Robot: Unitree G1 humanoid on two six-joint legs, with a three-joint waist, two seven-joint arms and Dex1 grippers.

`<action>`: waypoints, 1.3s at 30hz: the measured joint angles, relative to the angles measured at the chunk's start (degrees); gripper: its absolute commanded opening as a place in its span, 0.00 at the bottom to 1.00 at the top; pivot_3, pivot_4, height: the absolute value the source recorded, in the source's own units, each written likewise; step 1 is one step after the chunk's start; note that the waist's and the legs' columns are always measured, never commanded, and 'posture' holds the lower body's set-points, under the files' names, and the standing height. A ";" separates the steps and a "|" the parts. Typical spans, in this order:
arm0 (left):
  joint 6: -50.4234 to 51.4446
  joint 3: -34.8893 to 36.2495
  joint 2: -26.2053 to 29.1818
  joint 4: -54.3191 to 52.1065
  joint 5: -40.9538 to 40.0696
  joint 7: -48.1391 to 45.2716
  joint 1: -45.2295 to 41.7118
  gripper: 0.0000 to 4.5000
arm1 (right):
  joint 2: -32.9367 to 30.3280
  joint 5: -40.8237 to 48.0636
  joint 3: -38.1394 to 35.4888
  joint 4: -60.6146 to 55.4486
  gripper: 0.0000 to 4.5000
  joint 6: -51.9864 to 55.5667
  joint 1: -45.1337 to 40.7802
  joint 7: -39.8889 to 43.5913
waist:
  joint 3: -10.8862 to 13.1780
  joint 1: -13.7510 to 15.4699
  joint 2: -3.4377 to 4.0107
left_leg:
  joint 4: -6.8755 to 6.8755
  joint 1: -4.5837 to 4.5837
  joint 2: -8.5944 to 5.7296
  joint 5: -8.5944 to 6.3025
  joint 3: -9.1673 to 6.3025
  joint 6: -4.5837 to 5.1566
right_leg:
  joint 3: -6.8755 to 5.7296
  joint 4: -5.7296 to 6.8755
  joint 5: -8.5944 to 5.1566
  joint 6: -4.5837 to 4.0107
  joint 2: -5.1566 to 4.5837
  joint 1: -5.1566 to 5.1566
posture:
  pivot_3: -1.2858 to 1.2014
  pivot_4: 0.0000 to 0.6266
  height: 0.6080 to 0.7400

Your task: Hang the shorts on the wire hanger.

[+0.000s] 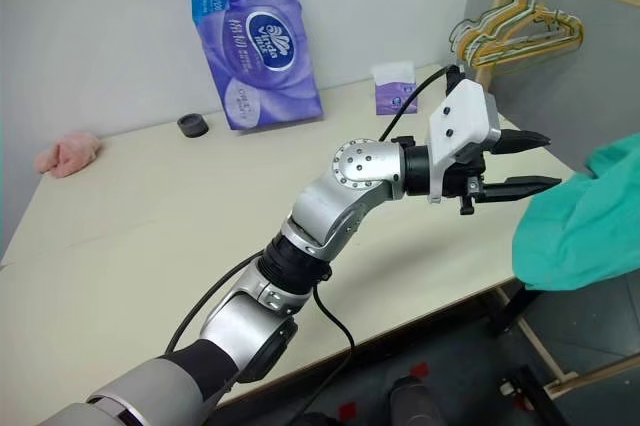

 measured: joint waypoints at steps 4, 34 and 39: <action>-1.87 -0.32 -0.43 2.68 0.19 -0.28 -1.34 0.54 | -2.38 -0.74 0.17 5.92 0.00 -1.72 -2.58 -0.73 | 0.29 -1.43 0.15 | 0.00 0.02 -0.08 -0.09 0.19 0.15 | 0.12 -0.04 -0.03 0.15 0.03 0.00 | 0.35 0.23 1.00; -5.06 -1.63 -0.78 6.76 -2.82 -5.24 -3.01 0.55 | -4.15 -0.79 0.91 9.09 0.96 2.04 -10.28 -1.81 | 1.40 -4.96 0.09 | 0.00 0.04 -0.09 -0.17 0.31 0.26 | 0.28 -0.07 -0.06 0.36 0.01 0.00 | 0.34 0.21 1.00; -5.10 -1.64 -0.78 6.76 -2.82 -5.25 -3.01 0.55 | -3.76 -2.64 -0.25 4.11 0.99 1.60 -10.97 -5.78 | 1.40 -4.98 0.09 | 0.00 0.04 -0.08 -0.17 0.31 0.26 | 0.33 -0.08 -0.06 0.37 -0.01 -0.01 | 0.34 0.21 1.00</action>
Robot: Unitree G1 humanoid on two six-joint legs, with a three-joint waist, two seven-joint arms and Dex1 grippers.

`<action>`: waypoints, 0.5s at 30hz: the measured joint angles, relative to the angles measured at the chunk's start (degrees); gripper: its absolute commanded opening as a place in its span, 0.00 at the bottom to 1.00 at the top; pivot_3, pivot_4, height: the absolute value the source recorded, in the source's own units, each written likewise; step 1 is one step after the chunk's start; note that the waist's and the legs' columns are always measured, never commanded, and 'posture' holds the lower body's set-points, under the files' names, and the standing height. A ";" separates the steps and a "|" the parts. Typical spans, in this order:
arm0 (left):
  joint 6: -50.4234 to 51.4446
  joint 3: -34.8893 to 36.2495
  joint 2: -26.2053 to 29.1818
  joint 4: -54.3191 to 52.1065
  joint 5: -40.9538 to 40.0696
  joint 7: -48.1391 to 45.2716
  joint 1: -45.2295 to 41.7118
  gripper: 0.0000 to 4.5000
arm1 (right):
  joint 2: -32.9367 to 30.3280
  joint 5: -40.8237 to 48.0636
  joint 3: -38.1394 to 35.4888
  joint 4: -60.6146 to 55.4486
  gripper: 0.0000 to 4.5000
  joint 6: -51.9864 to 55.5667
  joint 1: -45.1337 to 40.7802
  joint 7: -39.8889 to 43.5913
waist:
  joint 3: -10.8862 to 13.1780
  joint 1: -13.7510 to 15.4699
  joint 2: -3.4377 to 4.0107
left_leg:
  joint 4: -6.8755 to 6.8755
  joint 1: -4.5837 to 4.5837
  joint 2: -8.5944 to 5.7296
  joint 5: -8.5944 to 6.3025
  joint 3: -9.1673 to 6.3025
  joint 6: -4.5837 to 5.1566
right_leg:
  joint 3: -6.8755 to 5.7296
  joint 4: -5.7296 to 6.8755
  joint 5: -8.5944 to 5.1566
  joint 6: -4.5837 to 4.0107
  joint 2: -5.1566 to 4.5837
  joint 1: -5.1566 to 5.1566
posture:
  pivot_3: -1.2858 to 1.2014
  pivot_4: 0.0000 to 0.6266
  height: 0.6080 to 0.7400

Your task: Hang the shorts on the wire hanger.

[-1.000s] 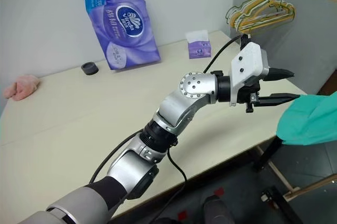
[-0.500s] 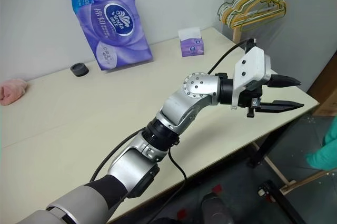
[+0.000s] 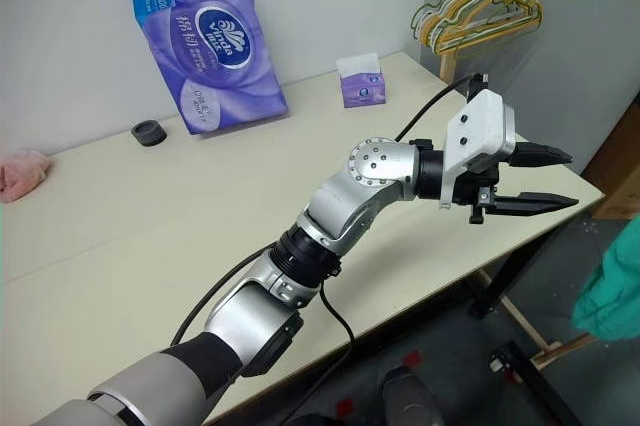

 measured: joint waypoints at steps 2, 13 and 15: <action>-0.03 0.00 0.00 0.01 0.00 0.03 0.00 0.55 | 1.70 -0.98 -1.43 -1.56 0.99 -0.20 -2.15 -2.33 | 0.00 -0.19 0.00 | 0.00 0.02 0.00 0.00 0.04 0.00 | 0.29 0.01 0.01 0.02 0.00 0.00 | 0.34 0.21 1.00; -0.08 -0.03 0.03 0.00 0.17 0.34 -0.02 0.55 | 5.09 -1.55 2.64 -18.06 0.99 -12.63 0.60 -2.47 | 0.00 -1.33 0.00 | 0.00 0.07 0.01 -0.02 0.20 0.04 | 0.52 0.00 0.02 0.14 0.00 -0.01 | 0.35 0.20 1.00; -0.07 -0.08 0.06 -0.02 0.35 0.38 -0.02 0.55 | 5.68 -1.84 5.15 -22.04 0.99 -17.18 3.36 -0.88 | 0.00 -1.44 0.00 | 0.00 0.12 0.01 -0.03 0.31 0.05 | 0.61 0.01 0.03 0.18 0.01 -0.01 | 0.35 0.20 1.00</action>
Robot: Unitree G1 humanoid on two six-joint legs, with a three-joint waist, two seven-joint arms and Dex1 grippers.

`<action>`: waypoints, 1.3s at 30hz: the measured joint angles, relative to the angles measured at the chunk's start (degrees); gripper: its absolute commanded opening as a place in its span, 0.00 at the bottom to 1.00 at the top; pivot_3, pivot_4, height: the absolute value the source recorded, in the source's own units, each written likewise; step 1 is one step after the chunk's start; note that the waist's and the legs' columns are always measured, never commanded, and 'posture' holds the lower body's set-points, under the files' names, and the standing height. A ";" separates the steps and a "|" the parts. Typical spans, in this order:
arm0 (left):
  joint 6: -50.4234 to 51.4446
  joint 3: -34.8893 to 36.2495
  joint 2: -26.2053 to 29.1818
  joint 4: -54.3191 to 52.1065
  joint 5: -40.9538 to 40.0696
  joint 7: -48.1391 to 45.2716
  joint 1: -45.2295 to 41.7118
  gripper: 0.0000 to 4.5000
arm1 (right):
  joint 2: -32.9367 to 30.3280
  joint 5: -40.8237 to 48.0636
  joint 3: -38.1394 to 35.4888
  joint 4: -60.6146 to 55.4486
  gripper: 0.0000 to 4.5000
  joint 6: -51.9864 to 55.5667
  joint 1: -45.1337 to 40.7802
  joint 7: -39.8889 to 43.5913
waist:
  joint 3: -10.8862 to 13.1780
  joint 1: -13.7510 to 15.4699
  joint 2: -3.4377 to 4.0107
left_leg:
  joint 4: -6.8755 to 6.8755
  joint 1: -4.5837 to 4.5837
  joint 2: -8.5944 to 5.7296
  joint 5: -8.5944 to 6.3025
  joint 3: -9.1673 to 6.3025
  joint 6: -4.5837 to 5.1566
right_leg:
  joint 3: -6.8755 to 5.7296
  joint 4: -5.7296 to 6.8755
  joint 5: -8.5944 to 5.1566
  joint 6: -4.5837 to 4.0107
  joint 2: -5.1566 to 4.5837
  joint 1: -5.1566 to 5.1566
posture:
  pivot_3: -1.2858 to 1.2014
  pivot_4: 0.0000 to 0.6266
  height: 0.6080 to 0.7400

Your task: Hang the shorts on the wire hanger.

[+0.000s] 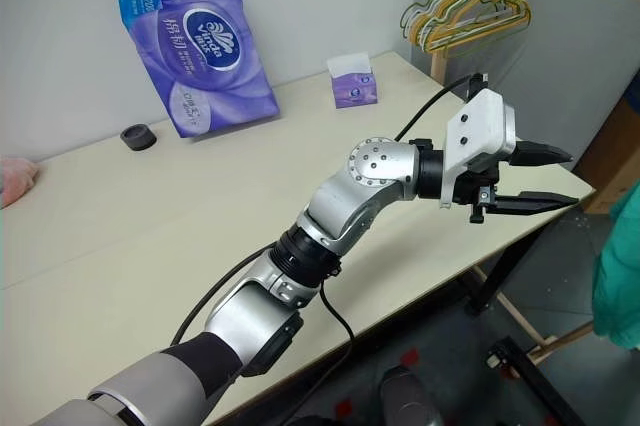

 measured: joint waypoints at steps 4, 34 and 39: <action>0.07 0.14 0.19 -0.07 1.11 1.27 0.03 0.55 | 3.76 1.40 2.34 -9.59 0.99 -7.83 5.77 4.79 | 0.05 -0.05 -0.11 | 0.02 0.03 0.02 -0.01 0.04 0.01 | 0.07 -0.02 0.03 0.08 0.01 0.00 | 0.36 0.20 1.00; 17.57 32.21 12.69 -30.01 24.34 62.23 55.14 0.55 | 52.43 -6.24 40.71 12.49 0.99 -56.62 11.96 14.15 | -1.92 19.45 -2.29 | 0.05 0.44 0.10 0.21 -0.78 -0.88 | -0.97 0.12 0.69 -0.97 0.02 -0.37 | 0.53 0.07 1.00; 16.15 32.51 14.38 -30.01 22.41 59.87 54.75 0.55 | 53.85 -6.39 41.43 15.45 0.99 -58.63 11.76 14.67 | -1.92 21.44 -2.30 | 0.05 0.43 0.10 0.26 -0.91 -0.97 | -1.12 0.14 0.70 -1.08 0.02 -0.35 | 0.54 0.09 1.00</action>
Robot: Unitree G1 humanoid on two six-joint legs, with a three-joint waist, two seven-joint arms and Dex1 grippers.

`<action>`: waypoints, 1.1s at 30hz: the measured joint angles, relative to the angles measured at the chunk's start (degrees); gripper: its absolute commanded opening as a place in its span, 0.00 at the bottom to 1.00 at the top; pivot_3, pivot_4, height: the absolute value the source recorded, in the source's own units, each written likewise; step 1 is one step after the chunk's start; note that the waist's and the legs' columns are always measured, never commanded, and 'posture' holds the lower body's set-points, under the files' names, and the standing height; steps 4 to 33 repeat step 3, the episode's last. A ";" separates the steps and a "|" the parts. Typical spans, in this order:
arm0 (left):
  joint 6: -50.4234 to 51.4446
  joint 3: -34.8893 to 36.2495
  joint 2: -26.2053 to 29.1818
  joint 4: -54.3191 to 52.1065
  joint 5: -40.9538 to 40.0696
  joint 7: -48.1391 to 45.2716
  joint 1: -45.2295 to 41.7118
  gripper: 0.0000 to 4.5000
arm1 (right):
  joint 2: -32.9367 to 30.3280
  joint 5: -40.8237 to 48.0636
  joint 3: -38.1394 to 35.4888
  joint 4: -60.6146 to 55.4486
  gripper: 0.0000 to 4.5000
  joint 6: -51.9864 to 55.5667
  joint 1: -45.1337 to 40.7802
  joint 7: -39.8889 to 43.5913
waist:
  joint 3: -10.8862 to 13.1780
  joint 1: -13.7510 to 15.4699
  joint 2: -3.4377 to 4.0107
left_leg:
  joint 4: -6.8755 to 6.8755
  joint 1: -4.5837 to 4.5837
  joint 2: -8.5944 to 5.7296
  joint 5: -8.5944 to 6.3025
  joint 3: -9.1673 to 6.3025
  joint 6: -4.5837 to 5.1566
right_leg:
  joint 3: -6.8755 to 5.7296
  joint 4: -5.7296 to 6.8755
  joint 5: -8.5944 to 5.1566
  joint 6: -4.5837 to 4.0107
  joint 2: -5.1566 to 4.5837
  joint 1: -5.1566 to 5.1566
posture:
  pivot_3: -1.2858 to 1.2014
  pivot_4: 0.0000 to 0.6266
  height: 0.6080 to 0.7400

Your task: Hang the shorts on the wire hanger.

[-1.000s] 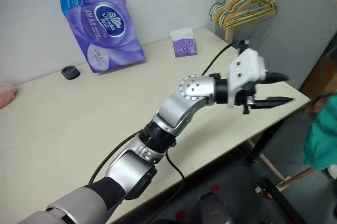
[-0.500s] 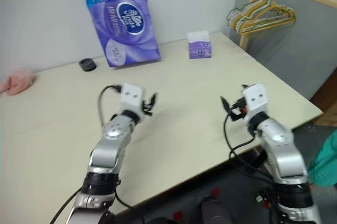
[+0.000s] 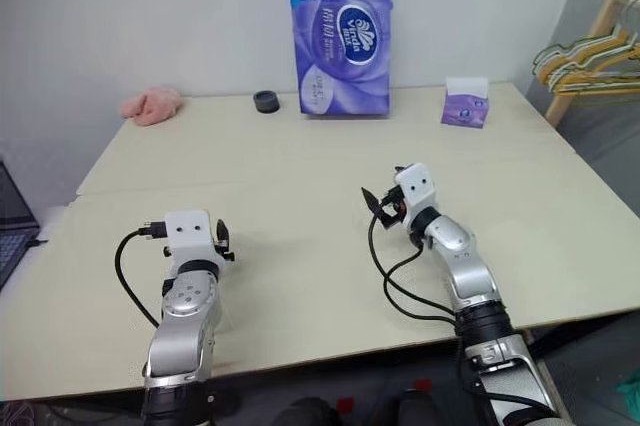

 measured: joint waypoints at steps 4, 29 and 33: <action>-1.68 -0.20 1.52 0.19 -0.46 -1.23 -0.60 0.55 | -0.12 -0.17 -0.06 0.19 0.99 -0.51 0.50 0.24 | 0.01 0.21 0.00 | -0.02 0.02 0.01 0.04 -0.07 -0.06 | -0.05 0.02 0.01 -0.06 0.01 0.03 | 0.55 0.12 1.00; -1.68 -0.20 1.52 0.19 -0.46 -1.23 -0.60 0.55 | -0.12 -0.17 -0.06 0.19 0.99 -0.51 0.50 0.24 | 0.01 0.21 0.00 | -0.02 0.02 0.01 0.04 -0.07 -0.06 | -0.05 0.02 0.01 -0.06 0.01 0.03 | 0.55 0.12 1.00; -1.68 -0.20 1.52 0.19 -0.46 -1.23 -0.60 0.55 | -0.12 -0.17 -0.06 0.19 0.99 -0.51 0.50 0.24 | 0.01 0.21 0.00 | -0.02 0.02 0.01 0.04 -0.07 -0.06 | -0.05 0.02 0.01 -0.06 0.01 0.03 | 0.55 0.12 1.00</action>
